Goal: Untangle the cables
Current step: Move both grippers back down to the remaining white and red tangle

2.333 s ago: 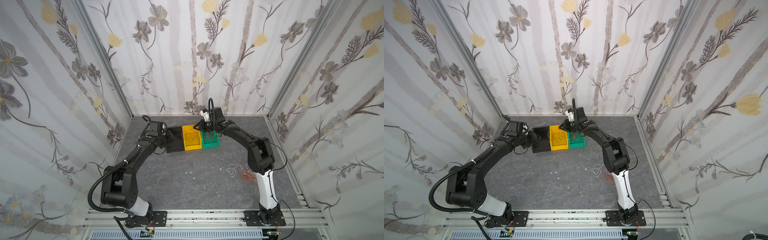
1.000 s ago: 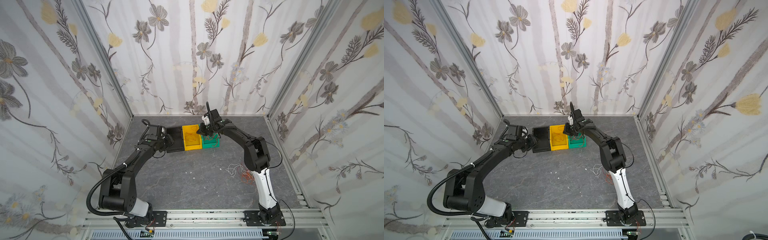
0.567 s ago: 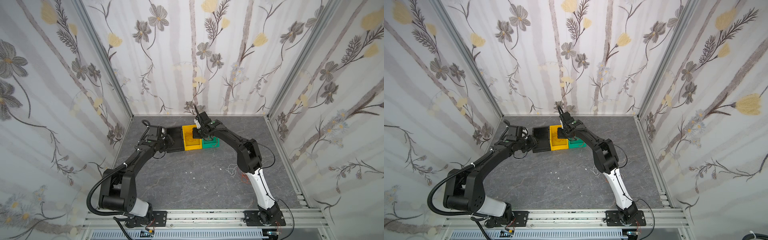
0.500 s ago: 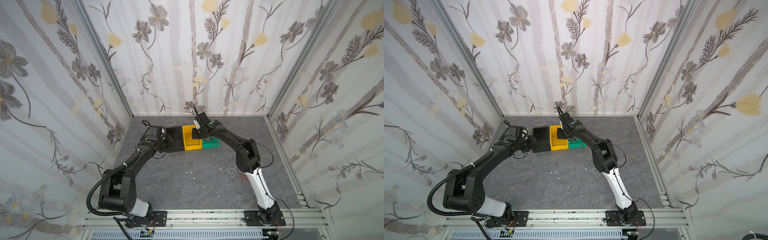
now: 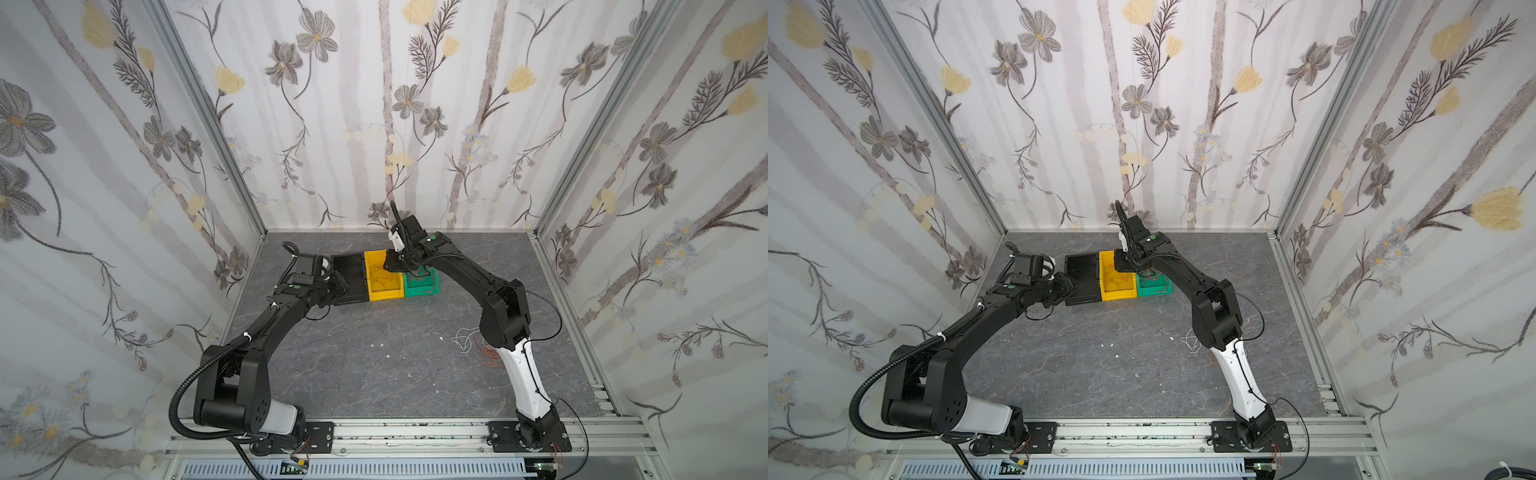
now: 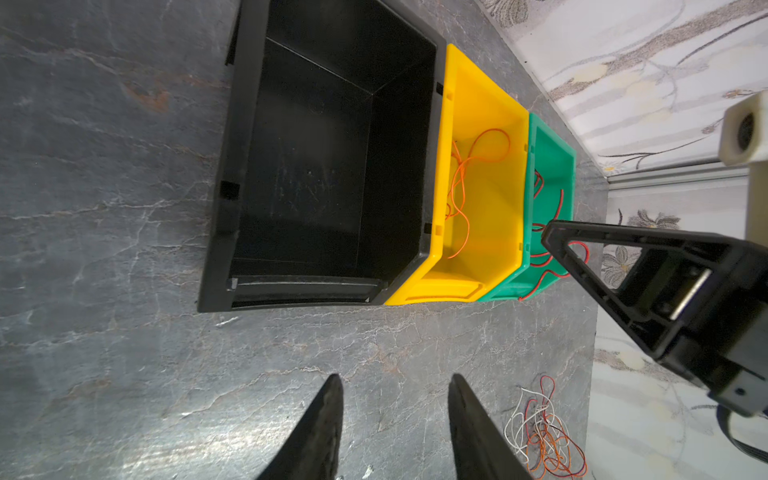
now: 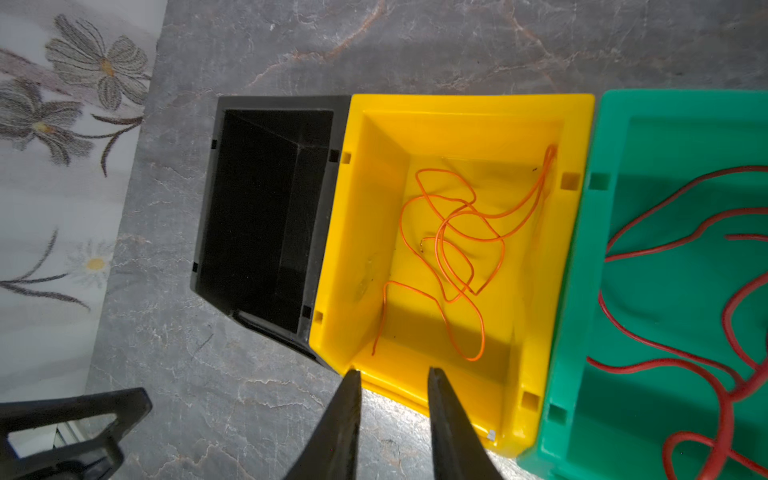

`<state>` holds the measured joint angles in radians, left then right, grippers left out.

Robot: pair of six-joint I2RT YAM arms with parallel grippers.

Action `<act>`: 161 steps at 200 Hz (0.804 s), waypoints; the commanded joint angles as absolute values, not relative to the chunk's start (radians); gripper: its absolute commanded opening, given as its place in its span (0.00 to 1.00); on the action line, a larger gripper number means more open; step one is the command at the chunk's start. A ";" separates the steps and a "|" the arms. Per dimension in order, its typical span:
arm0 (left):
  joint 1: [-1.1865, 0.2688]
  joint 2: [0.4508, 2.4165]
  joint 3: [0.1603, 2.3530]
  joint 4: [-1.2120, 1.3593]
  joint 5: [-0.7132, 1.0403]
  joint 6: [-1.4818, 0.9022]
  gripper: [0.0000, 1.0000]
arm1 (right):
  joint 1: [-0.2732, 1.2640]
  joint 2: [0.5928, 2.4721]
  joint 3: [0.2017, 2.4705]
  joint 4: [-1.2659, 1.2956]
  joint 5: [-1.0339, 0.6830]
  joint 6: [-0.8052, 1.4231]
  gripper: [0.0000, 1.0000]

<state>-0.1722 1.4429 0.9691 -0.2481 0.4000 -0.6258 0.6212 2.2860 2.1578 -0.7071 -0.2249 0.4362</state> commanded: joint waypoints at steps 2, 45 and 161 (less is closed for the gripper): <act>-0.179 1.430 0.968 -0.215 0.445 -0.593 0.43 | 0.617 2.221 2.118 -0.733 -0.211 0.419 0.33; -0.259 1.394 0.938 -0.190 0.466 -0.553 0.44 | 0.576 1.970 1.783 -0.639 -0.148 0.434 0.42; -0.680 1.617 0.910 0.072 0.446 -0.624 0.53 | 0.439 1.370 1.007 -0.739 0.197 0.618 0.58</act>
